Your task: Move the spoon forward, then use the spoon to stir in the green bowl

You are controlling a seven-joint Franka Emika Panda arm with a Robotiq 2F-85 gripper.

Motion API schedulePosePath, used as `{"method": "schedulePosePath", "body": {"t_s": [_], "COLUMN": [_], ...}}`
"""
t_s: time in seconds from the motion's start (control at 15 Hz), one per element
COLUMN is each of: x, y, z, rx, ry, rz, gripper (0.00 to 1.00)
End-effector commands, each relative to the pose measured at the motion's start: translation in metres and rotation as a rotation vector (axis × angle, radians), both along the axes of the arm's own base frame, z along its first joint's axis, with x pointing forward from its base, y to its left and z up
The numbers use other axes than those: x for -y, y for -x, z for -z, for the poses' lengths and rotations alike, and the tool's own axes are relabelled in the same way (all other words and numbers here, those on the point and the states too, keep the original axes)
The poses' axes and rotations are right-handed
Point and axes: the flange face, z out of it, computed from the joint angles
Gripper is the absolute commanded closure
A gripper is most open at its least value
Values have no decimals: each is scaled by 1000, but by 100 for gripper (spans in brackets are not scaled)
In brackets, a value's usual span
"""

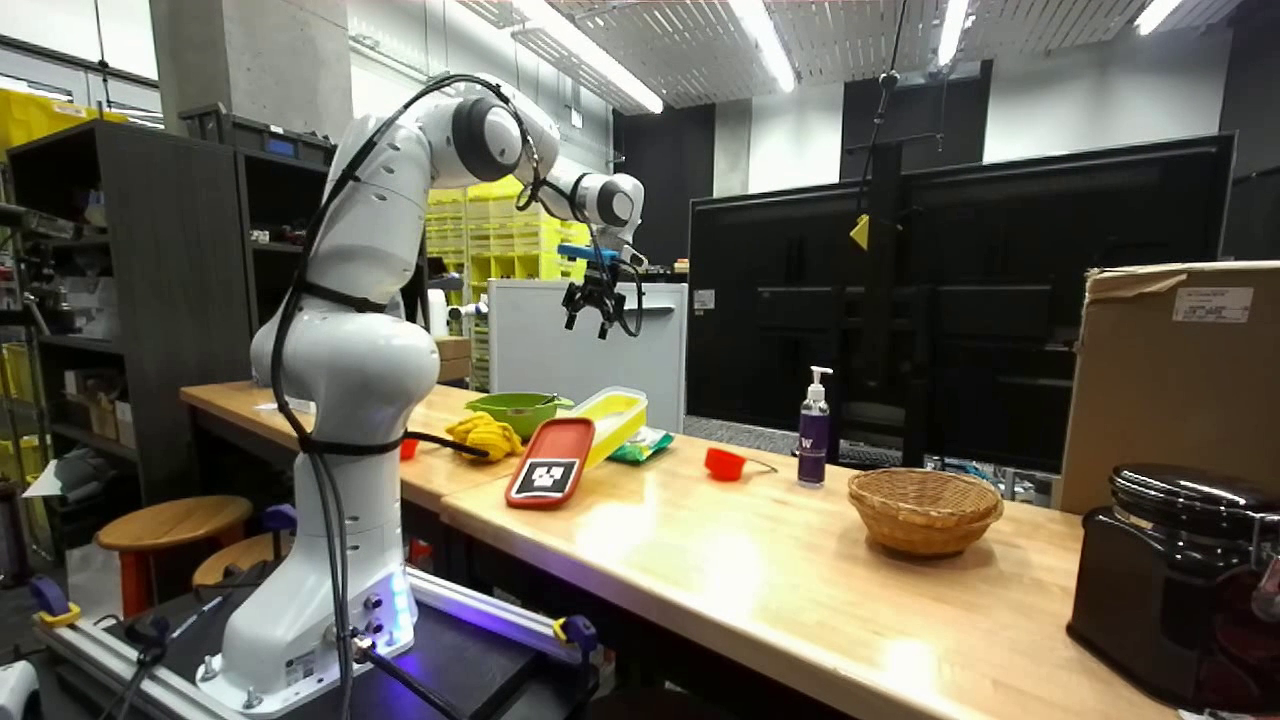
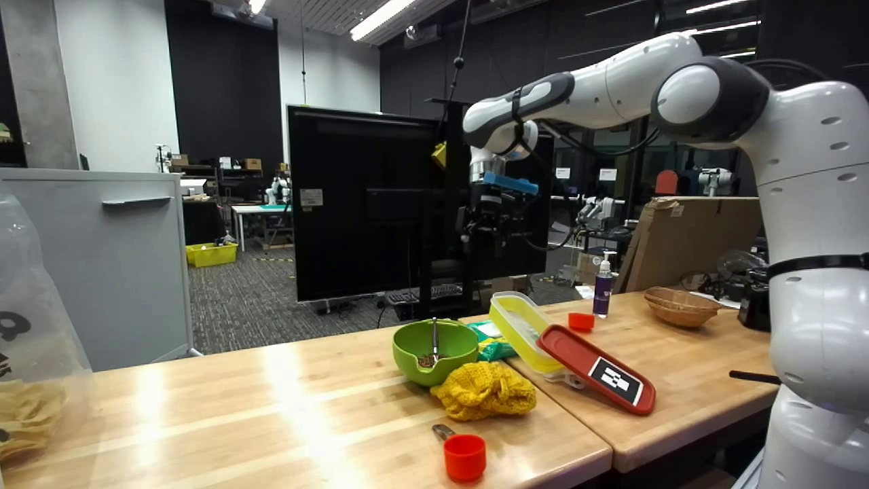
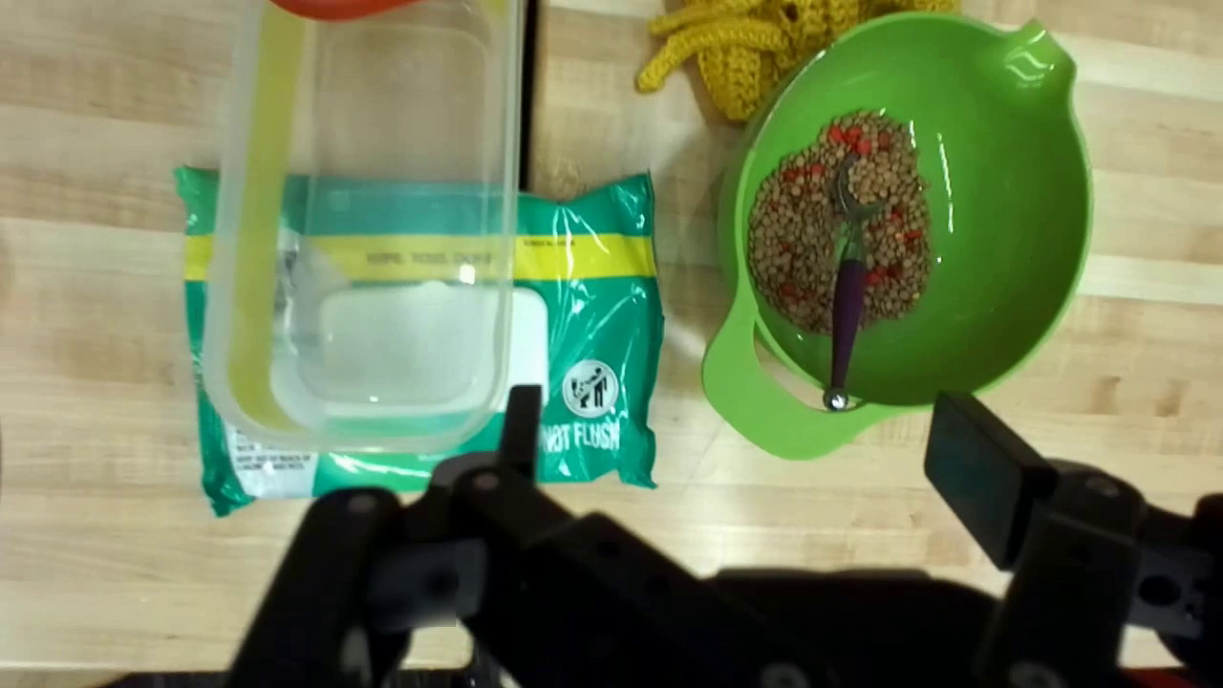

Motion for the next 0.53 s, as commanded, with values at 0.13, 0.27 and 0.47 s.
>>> {"method": "schedulePosePath", "body": {"t_s": [0.13, 0.27, 0.47], "x": [43, 55, 127], "y": [-10, -14, 6], "z": [-16, -19, -35], "rx": [-85, -37, 23], "ry": [-17, -34, -29], "rz": [36, 37, 29], "gripper": [0, 0, 0]}}
